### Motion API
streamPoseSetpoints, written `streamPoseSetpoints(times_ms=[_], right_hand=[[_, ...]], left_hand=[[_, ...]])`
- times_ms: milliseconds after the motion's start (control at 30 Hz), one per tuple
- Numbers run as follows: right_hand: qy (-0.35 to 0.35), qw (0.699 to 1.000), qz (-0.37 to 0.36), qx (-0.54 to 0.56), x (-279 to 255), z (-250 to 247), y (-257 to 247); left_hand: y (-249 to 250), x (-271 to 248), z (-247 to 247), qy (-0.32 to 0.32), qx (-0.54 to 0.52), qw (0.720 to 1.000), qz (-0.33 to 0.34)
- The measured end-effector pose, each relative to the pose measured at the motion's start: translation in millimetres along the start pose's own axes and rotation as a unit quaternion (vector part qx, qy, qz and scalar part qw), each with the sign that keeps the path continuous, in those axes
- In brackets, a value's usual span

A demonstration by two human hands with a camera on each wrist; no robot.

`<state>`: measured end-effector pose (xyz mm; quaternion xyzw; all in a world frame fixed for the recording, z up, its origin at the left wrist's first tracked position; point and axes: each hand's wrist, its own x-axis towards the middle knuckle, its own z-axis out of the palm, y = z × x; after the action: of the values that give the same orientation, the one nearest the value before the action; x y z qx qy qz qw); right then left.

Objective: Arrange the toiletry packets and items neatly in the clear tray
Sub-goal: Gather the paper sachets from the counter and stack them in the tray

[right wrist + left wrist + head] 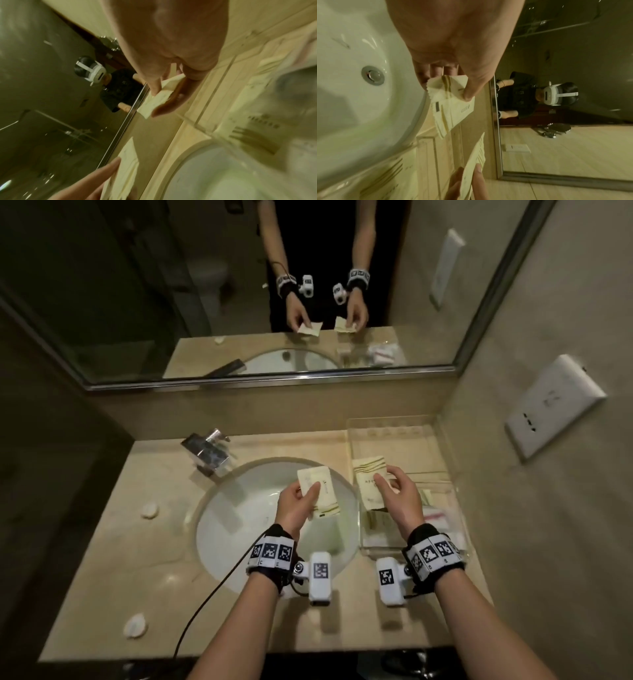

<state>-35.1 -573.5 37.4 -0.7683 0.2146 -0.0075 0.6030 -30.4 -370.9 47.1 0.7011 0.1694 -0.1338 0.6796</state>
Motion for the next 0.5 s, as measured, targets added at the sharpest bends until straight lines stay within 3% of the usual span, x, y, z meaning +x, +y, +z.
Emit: streamPoseSetpoints(times_ms=[200, 300, 500], right_hand=[[0.007, 0.997, 0.083, 0.001, 14.2, -50.3, 24.4], [0.051, 0.99, 0.128, 0.004, 24.9, -57.8, 43.0], [0.055, 0.986, 0.149, -0.048, 38.2, -53.0, 59.6]], left_hand=[[-13.0, 7.0, 36.5, -0.017, 0.024, 0.999, -0.025], [-18.5, 13.3, 45.4, -0.022, 0.023, 0.999, -0.028], [-32.2, 28.8, 56.6, -0.02, 0.008, 0.998, -0.058]])
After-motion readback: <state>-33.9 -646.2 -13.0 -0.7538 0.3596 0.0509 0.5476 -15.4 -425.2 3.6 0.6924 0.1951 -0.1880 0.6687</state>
